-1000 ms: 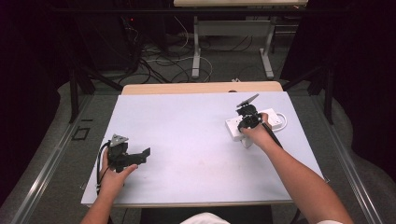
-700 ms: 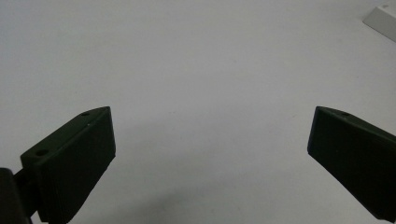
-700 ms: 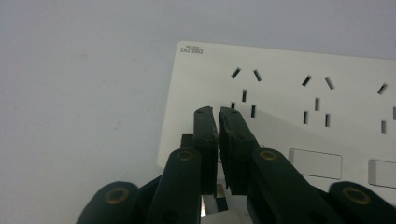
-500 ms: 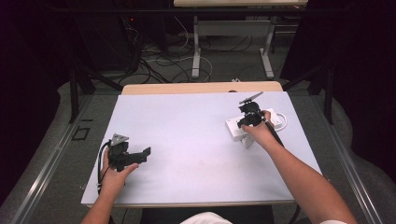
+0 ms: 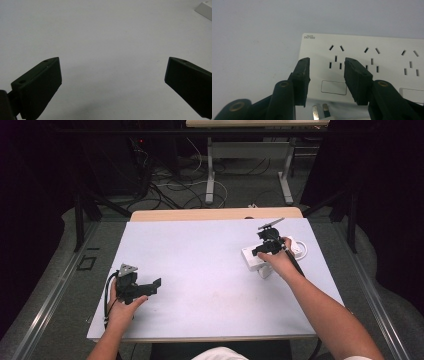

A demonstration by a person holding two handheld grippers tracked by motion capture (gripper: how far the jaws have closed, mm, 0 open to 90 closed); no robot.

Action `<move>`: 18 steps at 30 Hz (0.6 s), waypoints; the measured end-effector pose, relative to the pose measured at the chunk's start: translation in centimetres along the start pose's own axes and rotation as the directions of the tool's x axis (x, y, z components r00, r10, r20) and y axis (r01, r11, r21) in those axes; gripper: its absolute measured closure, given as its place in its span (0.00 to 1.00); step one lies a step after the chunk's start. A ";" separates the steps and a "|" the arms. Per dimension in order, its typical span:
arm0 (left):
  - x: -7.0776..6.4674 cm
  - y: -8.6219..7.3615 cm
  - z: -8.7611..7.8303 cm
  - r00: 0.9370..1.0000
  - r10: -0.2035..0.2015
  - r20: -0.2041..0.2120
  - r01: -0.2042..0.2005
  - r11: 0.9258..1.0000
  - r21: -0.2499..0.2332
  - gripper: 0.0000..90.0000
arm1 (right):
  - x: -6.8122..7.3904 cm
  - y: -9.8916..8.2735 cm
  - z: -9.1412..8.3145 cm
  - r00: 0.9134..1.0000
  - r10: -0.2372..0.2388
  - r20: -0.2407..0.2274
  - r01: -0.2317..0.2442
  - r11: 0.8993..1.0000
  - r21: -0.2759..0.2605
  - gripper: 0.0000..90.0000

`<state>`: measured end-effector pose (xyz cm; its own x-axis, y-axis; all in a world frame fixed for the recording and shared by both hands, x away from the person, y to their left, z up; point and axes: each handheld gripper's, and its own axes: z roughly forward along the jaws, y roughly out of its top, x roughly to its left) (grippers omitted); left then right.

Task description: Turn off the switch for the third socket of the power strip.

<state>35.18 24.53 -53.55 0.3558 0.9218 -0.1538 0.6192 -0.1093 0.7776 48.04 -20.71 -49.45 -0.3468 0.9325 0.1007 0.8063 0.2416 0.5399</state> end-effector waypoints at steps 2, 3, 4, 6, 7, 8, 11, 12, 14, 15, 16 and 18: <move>0.0 0.0 0.0 1.000 -0.003 0.001 0.003 1.000 0.003 0.01 | -0.1 0.0 -0.1 1.000 -0.008 0.005 0.008 1.000 -0.010 0.57; 0.1 0.0 -0.1 1.000 -0.001 -0.001 0.001 1.000 0.001 0.01 | 0.0 0.0 -0.2 1.000 0.006 -0.010 -0.006 1.000 -0.019 0.55; 0.1 0.0 0.0 1.000 -0.005 -0.002 0.005 1.000 -0.007 0.01 | 0.0 0.0 -0.3 1.000 0.014 -0.016 -0.014 1.000 -0.011 0.54; 0.1 0.0 -0.1 1.000 -0.007 -0.001 0.007 1.000 0.000 0.01 | -0.2 0.0 -0.5 1.000 -0.003 -0.013 0.003 1.000 -0.028 0.52; 0.1 0.0 -0.1 1.000 -0.007 -0.002 0.007 1.000 -0.001 0.01 | -0.1 0.0 -0.7 1.000 0.011 -0.020 -0.012 0.999 -0.032 0.51; 0.1 0.0 -0.1 1.000 -0.005 -0.003 0.005 1.000 -0.002 0.01 | -0.2 0.0 -0.8 1.000 0.004 -0.016 -0.005 0.999 -0.038 0.50; 0.1 0.0 0.0 1.000 -0.006 -0.004 0.006 1.000 -0.008 0.01 | -0.5 0.0 -1.2 1.000 -0.001 -0.017 0.000 0.999 -0.045 0.47; 0.1 0.0 -0.1 1.000 -0.001 -0.005 0.001 1.000 -0.006 0.01 | -0.5 0.0 -1.4 1.000 0.007 -0.017 -0.008 0.998 -0.055 0.46; 0.1 0.0 -0.1 1.000 -0.002 -0.006 0.002 1.000 -0.005 0.01 | -0.6 0.0 -1.6 0.999 0.025 -0.021 -0.026 0.998 -0.061 0.45; 0.1 -0.1 -0.1 1.000 -0.003 -0.007 0.003 1.000 -0.006 0.01 | -0.7 0.0 -1.8 0.999 0.022 -0.033 -0.024 0.997 -0.073 0.45; 0.1 -0.1 -0.1 1.000 -0.004 -0.007 0.004 1.000 -0.007 0.01 | -0.8 0.0 -1.9 0.999 0.023 -0.029 -0.025 0.997 -0.073 0.45; 0.1 -0.1 -0.1 1.000 -0.004 -0.007 0.004 1.000 -0.007 0.01 | -1.0 -0.1 -2.3 0.999 0.022 -0.023 -0.024 0.996 -0.082 0.44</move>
<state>35.11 24.64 -53.57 0.3480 0.9250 -0.1528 0.6159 -0.1027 0.7811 47.24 -22.23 -47.69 -0.3401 0.9311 0.1319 0.7725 0.1966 0.6038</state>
